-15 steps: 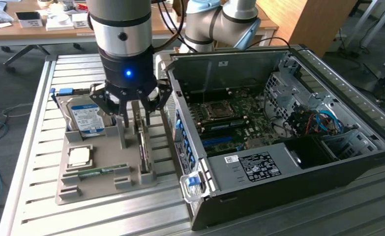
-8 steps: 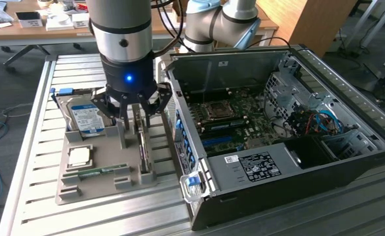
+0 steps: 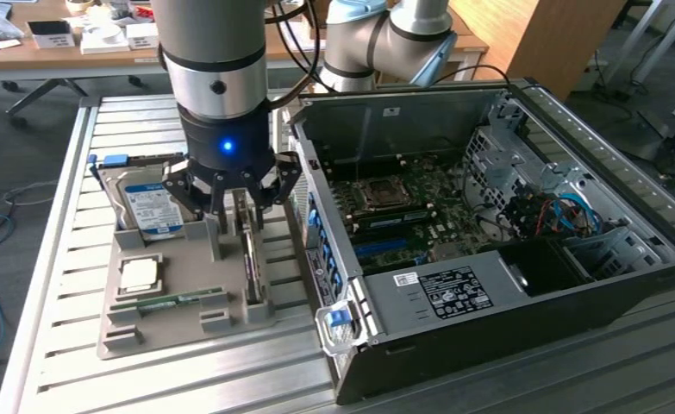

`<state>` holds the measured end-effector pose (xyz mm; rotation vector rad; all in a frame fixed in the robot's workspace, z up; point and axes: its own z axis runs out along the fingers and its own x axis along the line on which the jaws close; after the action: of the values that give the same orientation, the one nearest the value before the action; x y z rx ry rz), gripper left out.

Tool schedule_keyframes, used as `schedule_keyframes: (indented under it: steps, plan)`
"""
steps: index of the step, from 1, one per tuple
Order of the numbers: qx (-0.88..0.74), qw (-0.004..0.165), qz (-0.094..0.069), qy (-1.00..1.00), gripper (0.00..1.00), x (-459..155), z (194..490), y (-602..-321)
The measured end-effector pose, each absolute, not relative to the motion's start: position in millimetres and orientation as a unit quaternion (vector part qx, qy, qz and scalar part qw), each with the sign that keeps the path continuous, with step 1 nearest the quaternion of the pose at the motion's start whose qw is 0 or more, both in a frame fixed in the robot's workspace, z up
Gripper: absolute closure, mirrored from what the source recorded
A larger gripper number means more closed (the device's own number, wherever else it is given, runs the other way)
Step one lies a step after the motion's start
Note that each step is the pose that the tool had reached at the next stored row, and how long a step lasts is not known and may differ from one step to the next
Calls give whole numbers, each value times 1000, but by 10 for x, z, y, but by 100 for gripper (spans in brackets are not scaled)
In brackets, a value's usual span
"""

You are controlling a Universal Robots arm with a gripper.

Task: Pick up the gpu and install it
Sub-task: 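Pick up the gpu and move the gpu toward the slot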

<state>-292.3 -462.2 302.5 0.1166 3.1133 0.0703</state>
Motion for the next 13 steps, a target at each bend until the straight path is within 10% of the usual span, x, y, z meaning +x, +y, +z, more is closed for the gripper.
schedule_keyframes:
  steps: [13]
  plan:
    - [37, 13, 23, 999, 53, -2923, 2972, -4622]
